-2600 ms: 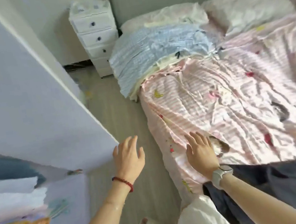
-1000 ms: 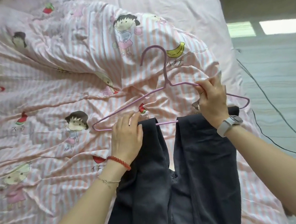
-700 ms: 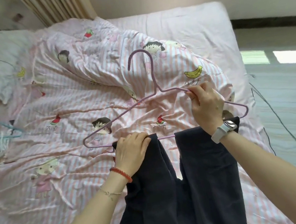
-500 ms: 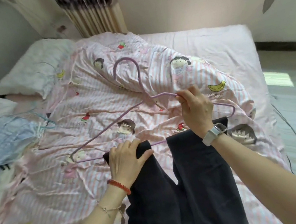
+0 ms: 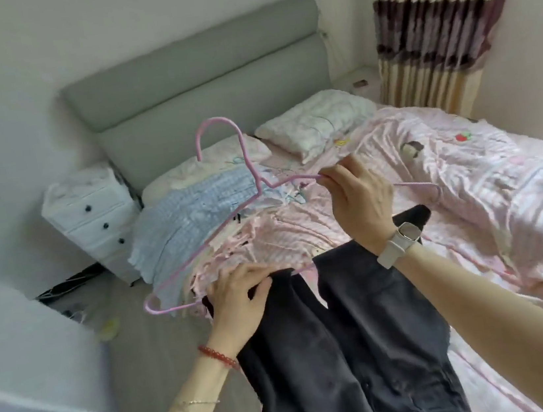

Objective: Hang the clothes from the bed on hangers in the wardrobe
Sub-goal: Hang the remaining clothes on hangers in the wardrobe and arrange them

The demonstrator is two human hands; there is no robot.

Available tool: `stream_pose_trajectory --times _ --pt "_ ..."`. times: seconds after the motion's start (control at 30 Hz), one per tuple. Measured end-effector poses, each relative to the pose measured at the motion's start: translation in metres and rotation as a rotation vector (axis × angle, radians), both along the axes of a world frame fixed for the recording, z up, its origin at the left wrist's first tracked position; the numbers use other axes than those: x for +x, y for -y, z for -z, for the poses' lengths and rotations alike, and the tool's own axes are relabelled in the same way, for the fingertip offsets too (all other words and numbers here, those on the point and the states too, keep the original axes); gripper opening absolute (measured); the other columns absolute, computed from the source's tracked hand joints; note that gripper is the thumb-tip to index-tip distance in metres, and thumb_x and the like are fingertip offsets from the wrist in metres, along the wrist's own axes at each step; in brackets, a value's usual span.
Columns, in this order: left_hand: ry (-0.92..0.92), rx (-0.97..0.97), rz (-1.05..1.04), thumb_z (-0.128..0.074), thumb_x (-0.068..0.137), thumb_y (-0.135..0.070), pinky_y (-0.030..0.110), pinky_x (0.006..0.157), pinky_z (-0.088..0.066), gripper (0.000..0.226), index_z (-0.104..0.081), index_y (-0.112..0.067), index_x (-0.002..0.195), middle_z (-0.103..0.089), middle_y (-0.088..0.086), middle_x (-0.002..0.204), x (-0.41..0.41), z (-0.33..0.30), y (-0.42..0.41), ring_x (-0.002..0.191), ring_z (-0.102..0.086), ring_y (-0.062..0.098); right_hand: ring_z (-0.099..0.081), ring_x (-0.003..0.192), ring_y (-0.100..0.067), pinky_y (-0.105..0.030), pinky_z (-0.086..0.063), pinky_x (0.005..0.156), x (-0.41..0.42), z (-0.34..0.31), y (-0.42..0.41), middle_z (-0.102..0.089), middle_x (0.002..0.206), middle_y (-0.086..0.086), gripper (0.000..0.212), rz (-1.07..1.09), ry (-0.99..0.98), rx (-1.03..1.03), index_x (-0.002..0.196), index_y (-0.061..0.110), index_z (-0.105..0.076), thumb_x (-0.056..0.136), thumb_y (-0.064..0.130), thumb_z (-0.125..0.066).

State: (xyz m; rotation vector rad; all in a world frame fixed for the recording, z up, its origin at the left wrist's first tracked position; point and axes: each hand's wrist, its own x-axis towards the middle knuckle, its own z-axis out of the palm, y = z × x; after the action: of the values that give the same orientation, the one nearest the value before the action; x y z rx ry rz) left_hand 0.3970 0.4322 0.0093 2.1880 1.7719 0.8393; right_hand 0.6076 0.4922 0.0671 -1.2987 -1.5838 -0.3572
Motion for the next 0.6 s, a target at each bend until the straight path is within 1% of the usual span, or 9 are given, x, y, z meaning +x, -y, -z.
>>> stream_pose_trajectory --times 0.1,0.17,0.23,0.27,0.33,0.4,0.47,0.53,0.6 --pt "0.033 0.155 -0.107 -0.043 0.082 -0.040 0.040 0.083 -0.038 0.037 -0.074 -0.022 0.093 -0.065 -0.013 0.094 -0.053 -0.018 0.025 0.092 -0.059 0.015 -0.052 0.046 -0.024 -0.021 -0.023 0.048 -0.069 -0.018 0.004 -0.061 0.073 -0.006 0.022 -0.127 0.016 0.051 0.080 0.011 -0.070 0.087 0.024 -0.054" --pt "0.067 0.277 -0.153 -0.047 0.082 -0.031 0.032 0.080 -0.042 0.032 -0.075 -0.018 0.089 -0.068 -0.007 0.088 -0.080 -0.030 0.044 0.085 -0.058 0.008 -0.051 0.045 -0.025 -0.021 -0.025 0.044 -0.112 -0.029 0.013 -0.060 0.072 -0.008 0.017 -0.232 0.035 0.106 0.080 0.010 -0.069 0.086 0.020 -0.056" --pt "0.062 0.361 -0.190 -0.048 0.084 -0.025 0.018 0.078 -0.038 0.029 -0.074 -0.015 0.090 -0.066 -0.005 0.086 -0.103 -0.043 0.064 0.082 -0.054 0.005 -0.051 0.044 -0.026 -0.024 -0.033 0.038 -0.153 -0.039 0.023 -0.058 0.071 -0.009 0.010 -0.361 0.058 0.161 0.082 0.012 -0.068 0.085 0.016 -0.059" --pt "0.053 0.392 -0.213 -0.048 0.084 -0.023 0.015 0.075 -0.038 0.028 -0.074 -0.013 0.090 -0.065 -0.004 0.087 -0.115 -0.047 0.074 0.081 -0.054 0.006 -0.051 0.044 -0.026 -0.026 -0.036 0.036 -0.171 -0.044 0.028 -0.058 0.071 -0.009 0.005 -0.421 0.071 0.184 0.083 0.013 -0.066 0.084 0.013 -0.061" --pt "0.058 0.433 -0.287 -0.047 0.086 -0.023 0.016 0.069 -0.042 0.028 -0.073 -0.013 0.093 -0.061 -0.008 0.091 -0.139 -0.052 0.095 0.079 -0.055 0.006 -0.051 0.044 -0.026 -0.027 -0.038 0.035 -0.205 -0.053 0.038 -0.058 0.070 -0.008 0.008 -0.522 0.083 0.219 0.084 0.015 -0.063 0.082 0.008 -0.065" --pt "0.047 0.455 -0.368 -0.048 0.087 -0.024 0.020 0.062 -0.045 0.027 -0.072 -0.016 0.095 -0.057 -0.011 0.093 -0.164 -0.057 0.116 0.072 -0.056 0.007 -0.051 0.044 -0.027 -0.027 -0.038 0.034 -0.235 -0.064 0.048 -0.058 0.070 -0.009 0.004 -0.586 0.062 0.217 0.084 0.013 -0.065 0.083 0.009 -0.063" --pt "-0.053 0.438 -0.414 -0.047 0.088 -0.027 0.024 0.058 -0.047 0.028 -0.072 -0.019 0.097 -0.060 -0.007 0.091 -0.187 -0.061 0.135 0.066 -0.057 0.011 -0.051 0.046 -0.028 -0.026 -0.036 0.036 -0.259 -0.075 0.057 -0.057 0.072 -0.010 0.012 -0.623 0.016 0.182 0.085 0.011 -0.067 0.088 0.016 -0.056" --pt "-0.205 0.343 -0.469 -0.042 0.090 -0.031 0.027 0.061 -0.046 0.033 -0.070 -0.022 0.103 -0.063 -0.003 0.085 -0.212 -0.062 0.158 0.064 -0.058 0.016 -0.050 0.047 -0.028 -0.023 -0.031 0.039 -0.286 -0.078 0.069 -0.056 0.073 -0.010 0.021 -0.666 0.011 0.162 0.084 0.009 -0.067 0.090 0.020 -0.051" --pt "-0.299 0.238 -0.566 -0.034 0.091 -0.035 0.030 0.063 -0.044 0.040 -0.067 -0.023 0.110 -0.065 -0.003 0.078 -0.236 -0.061 0.185 0.067 -0.059 0.019 -0.050 0.048 -0.028 -0.023 -0.031 0.040 -0.312 -0.075 0.086 -0.057 0.075 -0.009 0.024 -0.715 0.021 0.137 0.084 0.009 -0.067 0.090 0.023 -0.049"
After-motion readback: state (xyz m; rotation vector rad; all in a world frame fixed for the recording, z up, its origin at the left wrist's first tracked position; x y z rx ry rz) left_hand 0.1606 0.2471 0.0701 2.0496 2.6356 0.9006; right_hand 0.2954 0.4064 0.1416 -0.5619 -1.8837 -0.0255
